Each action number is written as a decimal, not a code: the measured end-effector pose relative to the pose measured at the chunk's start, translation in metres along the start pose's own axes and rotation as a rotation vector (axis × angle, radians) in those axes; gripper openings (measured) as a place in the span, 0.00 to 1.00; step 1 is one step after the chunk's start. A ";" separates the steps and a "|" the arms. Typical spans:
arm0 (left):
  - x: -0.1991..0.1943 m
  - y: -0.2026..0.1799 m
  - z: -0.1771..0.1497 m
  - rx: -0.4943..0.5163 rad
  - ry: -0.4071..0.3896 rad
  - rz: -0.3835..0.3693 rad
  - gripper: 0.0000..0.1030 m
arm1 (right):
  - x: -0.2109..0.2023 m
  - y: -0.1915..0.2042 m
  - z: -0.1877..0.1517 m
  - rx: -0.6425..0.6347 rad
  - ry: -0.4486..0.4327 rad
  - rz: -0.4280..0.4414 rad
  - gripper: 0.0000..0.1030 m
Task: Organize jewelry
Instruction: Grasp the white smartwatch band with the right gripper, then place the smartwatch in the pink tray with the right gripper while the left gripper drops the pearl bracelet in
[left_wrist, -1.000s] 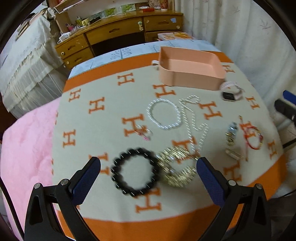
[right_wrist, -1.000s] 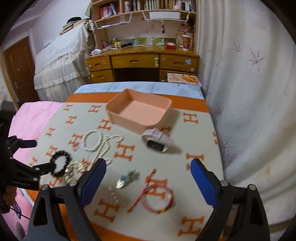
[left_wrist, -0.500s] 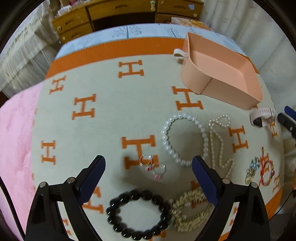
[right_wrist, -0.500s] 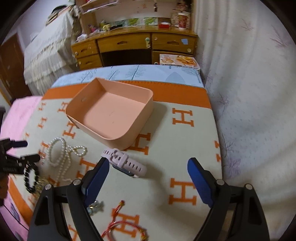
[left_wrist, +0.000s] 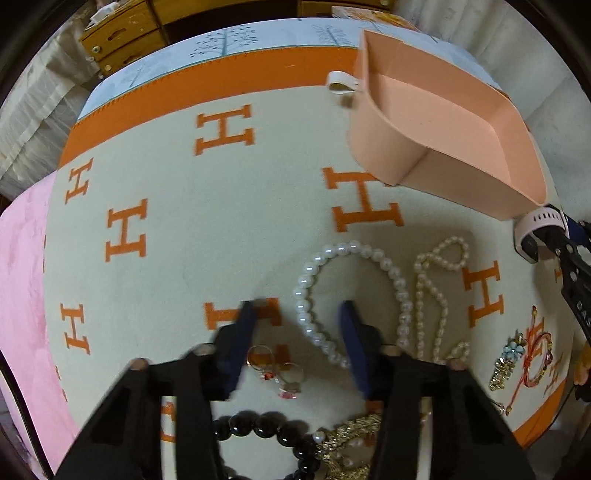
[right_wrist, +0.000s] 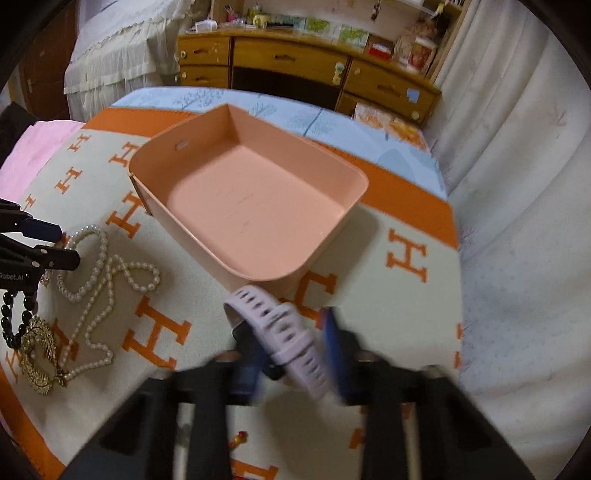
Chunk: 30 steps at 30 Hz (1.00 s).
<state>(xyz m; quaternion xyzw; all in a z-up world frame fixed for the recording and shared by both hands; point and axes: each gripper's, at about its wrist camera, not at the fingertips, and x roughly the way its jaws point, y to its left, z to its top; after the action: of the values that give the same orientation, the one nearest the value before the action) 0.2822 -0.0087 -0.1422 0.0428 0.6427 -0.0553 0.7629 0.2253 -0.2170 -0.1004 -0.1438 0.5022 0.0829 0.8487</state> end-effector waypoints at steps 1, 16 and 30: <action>0.001 -0.005 0.005 0.005 0.009 0.014 0.07 | -0.003 -0.001 0.000 0.011 -0.008 0.007 0.22; -0.077 -0.044 0.009 0.065 -0.227 0.034 0.05 | -0.053 -0.006 0.055 0.148 -0.123 0.185 0.15; -0.154 -0.061 0.023 0.128 -0.414 -0.004 0.05 | 0.038 -0.015 0.073 0.289 0.043 0.086 0.17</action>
<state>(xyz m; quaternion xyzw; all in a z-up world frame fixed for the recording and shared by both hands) 0.2701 -0.0674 0.0135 0.0776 0.4677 -0.1055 0.8741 0.3086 -0.2076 -0.0976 -0.0002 0.5328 0.0431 0.8451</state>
